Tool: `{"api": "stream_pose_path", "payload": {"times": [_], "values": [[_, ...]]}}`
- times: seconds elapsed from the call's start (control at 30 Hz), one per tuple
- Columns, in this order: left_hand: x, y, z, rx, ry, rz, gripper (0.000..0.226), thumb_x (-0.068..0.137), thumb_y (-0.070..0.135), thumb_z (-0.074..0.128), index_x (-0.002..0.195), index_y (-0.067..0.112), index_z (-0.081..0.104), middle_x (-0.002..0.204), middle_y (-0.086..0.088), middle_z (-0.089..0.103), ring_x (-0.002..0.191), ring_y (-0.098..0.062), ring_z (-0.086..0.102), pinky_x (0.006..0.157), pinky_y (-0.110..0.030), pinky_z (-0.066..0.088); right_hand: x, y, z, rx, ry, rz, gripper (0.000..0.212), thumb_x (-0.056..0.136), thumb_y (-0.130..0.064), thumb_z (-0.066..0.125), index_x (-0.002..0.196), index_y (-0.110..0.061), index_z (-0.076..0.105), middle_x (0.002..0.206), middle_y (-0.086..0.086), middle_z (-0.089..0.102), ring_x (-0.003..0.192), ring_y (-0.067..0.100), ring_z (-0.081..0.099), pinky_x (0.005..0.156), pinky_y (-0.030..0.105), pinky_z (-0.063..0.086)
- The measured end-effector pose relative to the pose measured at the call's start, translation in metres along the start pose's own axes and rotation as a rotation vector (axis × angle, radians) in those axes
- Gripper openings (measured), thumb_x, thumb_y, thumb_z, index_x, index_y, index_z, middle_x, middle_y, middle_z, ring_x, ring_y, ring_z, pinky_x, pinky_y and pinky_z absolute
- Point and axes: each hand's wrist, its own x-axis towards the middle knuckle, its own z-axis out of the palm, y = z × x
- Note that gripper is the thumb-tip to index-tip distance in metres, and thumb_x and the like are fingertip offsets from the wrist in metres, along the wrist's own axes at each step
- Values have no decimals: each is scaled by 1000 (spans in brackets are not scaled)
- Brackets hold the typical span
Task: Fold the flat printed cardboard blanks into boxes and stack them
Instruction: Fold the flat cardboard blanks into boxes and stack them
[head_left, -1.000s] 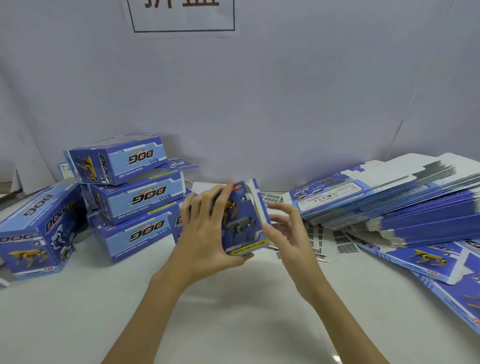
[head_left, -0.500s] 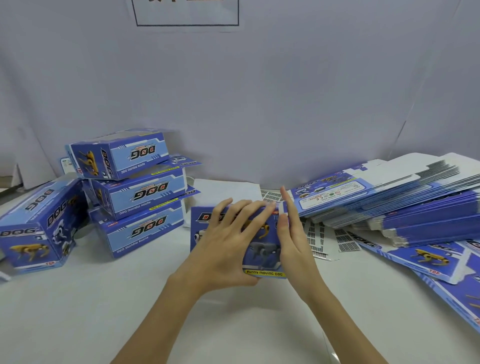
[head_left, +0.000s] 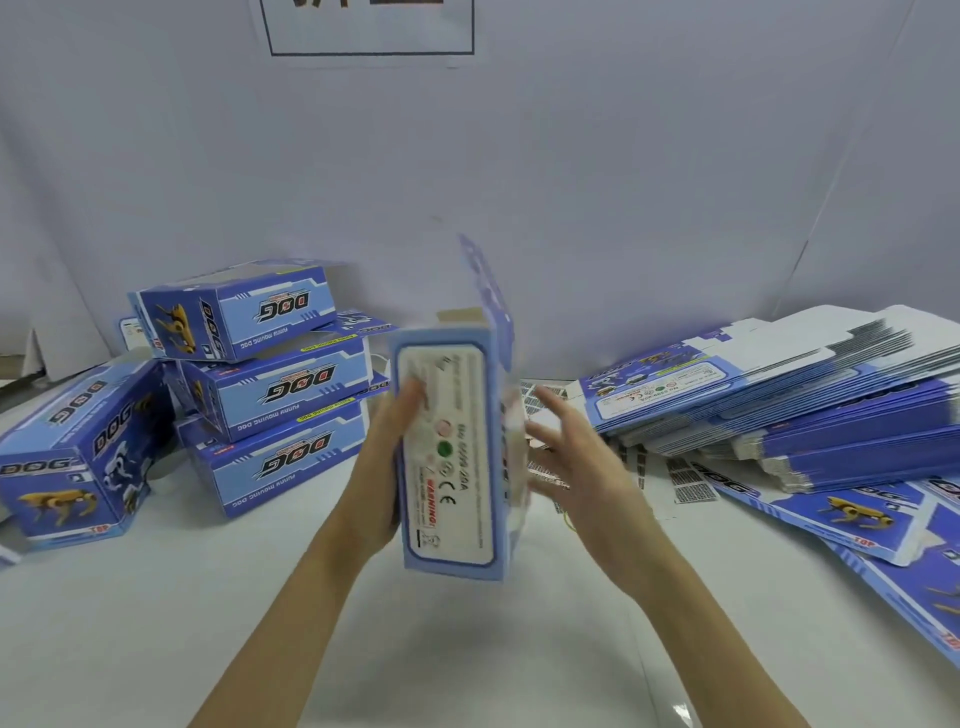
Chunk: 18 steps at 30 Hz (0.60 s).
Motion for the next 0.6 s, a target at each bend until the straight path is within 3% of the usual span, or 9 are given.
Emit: {"api": "stream_pose_path", "payload": {"times": [0.07,0.13,0.2,0.27,0.37,0.43,0.5,0.6], "values": [[1,-7,2,-122,42,-103,64,86,77,57,117,24,76,110,-12,77,91,-31,77,77,-48,63,-4,7,13,10,-127,74,54,98,-56,66,148,-41,54,144,-2,67,119,17,71,82,28,60],[6,-14,3,-83,154,-147,64,95,73,47,129,25,72,126,-16,73,108,-36,73,92,-52,61,-7,11,19,58,-138,85,56,97,-51,71,148,-40,53,142,-3,68,122,21,71,83,30,62],[12,-17,-1,99,248,-75,51,102,64,44,136,33,65,123,-5,75,109,-29,74,90,-46,63,-9,11,21,-3,-77,18,54,100,-46,70,149,-43,50,140,-8,69,124,21,70,88,32,62],[16,-17,-6,229,292,24,48,101,66,47,144,47,49,119,10,75,106,-17,75,78,-33,64,-7,13,17,-86,-44,-47,59,101,-39,69,154,-45,43,138,-13,69,122,16,71,88,28,62],[17,-17,-7,184,235,-27,66,85,67,65,145,57,39,132,10,70,114,-18,73,86,-43,63,-6,16,9,-155,-114,-13,73,100,-37,68,160,-49,29,139,-22,66,121,9,70,85,25,62],[18,-21,-8,148,248,-8,59,87,59,73,139,59,45,131,8,70,113,-20,73,86,-43,64,-6,13,2,-192,-212,34,75,99,-42,67,158,-58,25,145,-26,59,125,6,67,88,27,62],[20,-23,-12,91,325,30,52,93,53,71,137,61,44,129,9,71,111,-19,74,82,-42,65,-5,7,-7,-270,-272,78,76,95,-46,70,154,-65,27,149,-18,56,127,10,66,90,36,63],[24,-27,-20,64,358,18,59,96,56,56,150,58,30,129,3,71,110,-20,74,81,-42,64,-1,6,-14,-279,-219,60,68,93,-44,77,148,-61,43,134,0,67,114,23,73,84,46,65]]}}
